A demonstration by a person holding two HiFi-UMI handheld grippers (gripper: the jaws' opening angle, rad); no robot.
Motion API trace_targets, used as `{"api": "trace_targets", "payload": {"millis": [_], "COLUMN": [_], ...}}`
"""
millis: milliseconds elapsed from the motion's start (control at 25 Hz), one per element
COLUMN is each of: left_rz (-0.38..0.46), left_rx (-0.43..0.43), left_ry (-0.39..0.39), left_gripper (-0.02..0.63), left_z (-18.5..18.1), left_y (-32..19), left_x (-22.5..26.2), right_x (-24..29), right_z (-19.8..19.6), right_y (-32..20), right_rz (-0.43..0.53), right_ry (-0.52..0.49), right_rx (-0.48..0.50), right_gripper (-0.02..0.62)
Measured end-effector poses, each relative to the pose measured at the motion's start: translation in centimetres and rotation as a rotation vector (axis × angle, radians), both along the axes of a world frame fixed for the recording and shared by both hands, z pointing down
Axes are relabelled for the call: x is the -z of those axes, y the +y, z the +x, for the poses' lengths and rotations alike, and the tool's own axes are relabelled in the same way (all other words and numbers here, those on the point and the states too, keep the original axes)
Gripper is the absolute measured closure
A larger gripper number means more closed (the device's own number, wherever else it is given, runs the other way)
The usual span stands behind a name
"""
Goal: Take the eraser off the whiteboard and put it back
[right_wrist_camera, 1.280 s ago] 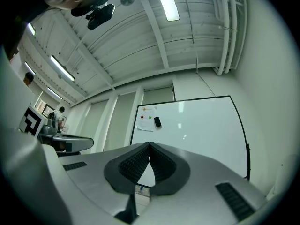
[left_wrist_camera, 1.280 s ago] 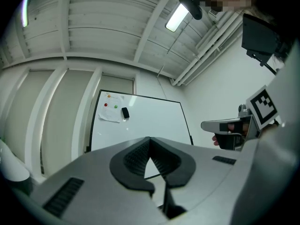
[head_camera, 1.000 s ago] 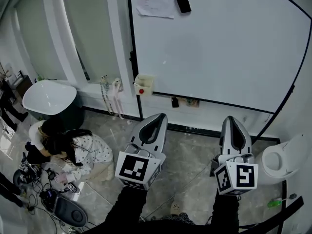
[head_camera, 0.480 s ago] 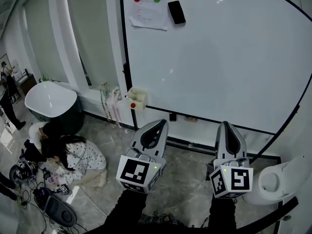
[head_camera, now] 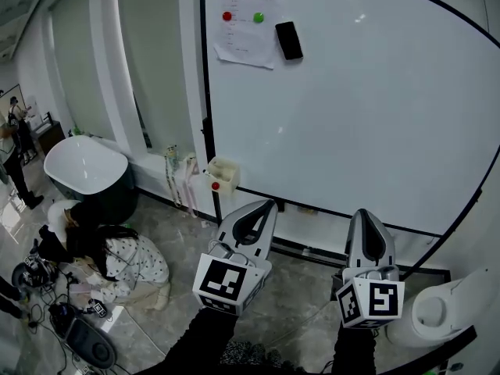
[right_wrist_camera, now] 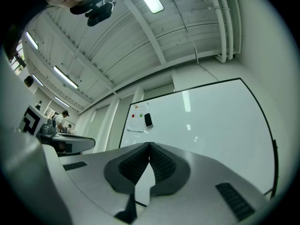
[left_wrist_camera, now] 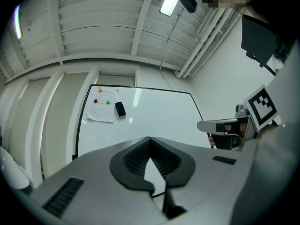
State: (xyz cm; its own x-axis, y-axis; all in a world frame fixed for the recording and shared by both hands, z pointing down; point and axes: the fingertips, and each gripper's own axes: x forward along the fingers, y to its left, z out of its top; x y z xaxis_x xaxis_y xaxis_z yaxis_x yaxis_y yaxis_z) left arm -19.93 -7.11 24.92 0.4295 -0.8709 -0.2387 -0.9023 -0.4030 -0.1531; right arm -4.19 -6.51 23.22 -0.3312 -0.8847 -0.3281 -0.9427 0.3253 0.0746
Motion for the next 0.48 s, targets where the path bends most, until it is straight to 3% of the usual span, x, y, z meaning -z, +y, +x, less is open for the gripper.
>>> {"api": "trace_targets", "payload": {"millis": [480], "left_rz": [0.031], "left_rx": [-0.062], "left_ry": [0.004], "left_gripper": [0.600], "left_z": [-2.9], "left_y": [-8.5], "left_x": [0.4], "right_x": [0.1], "right_z": [-4.5], "right_y": [-7.5], "right_rz": [0.030], "right_ry": [0.037], "right_rx": [-0.023], "right_gripper": [0.587]}}
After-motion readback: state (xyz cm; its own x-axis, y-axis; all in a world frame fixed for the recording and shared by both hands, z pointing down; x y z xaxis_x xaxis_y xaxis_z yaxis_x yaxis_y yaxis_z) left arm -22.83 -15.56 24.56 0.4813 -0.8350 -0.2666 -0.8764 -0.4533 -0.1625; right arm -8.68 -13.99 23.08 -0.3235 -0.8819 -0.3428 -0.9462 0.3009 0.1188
